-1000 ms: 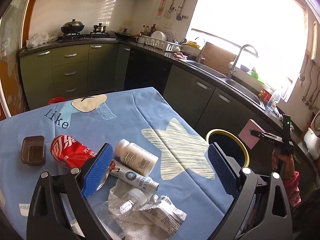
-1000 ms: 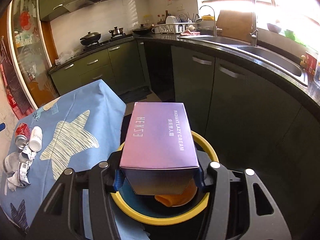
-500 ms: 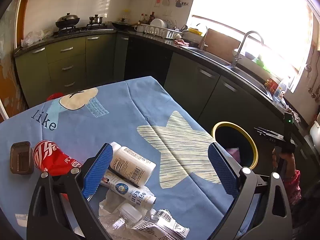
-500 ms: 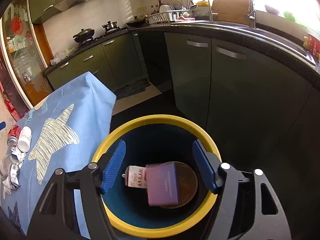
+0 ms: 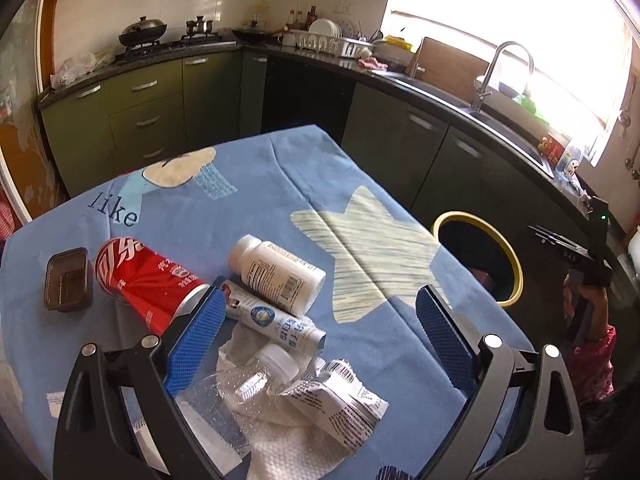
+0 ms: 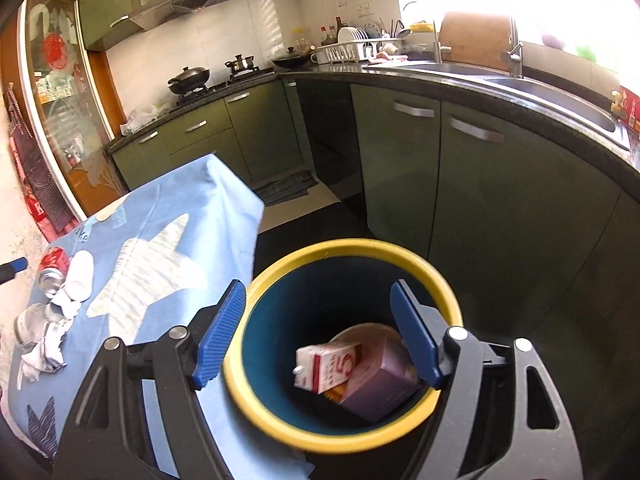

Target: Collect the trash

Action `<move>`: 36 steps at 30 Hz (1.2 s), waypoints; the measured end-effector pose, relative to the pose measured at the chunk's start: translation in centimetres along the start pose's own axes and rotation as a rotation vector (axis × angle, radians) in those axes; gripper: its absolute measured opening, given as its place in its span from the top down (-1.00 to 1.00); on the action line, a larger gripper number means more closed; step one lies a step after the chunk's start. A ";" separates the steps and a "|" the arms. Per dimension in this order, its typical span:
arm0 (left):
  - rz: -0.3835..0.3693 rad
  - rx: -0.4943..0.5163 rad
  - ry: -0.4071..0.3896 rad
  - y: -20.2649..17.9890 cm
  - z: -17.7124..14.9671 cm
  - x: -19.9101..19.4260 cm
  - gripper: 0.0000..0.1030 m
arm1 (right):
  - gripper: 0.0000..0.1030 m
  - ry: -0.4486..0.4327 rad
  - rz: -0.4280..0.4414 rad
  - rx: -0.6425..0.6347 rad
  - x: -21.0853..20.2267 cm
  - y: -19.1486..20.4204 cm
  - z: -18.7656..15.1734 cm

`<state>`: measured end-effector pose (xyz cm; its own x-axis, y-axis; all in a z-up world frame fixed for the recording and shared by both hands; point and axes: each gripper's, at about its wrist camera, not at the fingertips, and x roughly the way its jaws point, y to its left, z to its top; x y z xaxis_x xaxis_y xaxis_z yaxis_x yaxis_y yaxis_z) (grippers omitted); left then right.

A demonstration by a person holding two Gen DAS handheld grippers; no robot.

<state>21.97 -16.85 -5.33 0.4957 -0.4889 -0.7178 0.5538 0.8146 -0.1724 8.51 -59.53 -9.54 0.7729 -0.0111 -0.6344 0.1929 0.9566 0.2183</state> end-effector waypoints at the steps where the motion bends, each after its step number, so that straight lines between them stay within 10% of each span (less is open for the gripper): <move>1: -0.010 -0.013 0.022 0.1 0.0 0.3 -0.84 | -0.37 0.000 0.005 0.004 -0.4 0.2 -0.3; 19: -0.033 -0.532 0.445 3.7 4.2 10.9 -0.66 | -0.43 0.004 0.129 -0.016 -2.7 3.5 -2.6; 36: 0.140 -0.450 0.544 3.5 5.2 16.0 0.03 | -0.43 0.035 0.161 0.045 -1.5 1.3 -4.0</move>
<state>35.27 -23.46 -13.94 0.0731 -0.2407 -0.9679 0.1218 0.9653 -0.2308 5.17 -57.10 -11.32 0.7745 0.1521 -0.6140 0.0958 0.9312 0.3516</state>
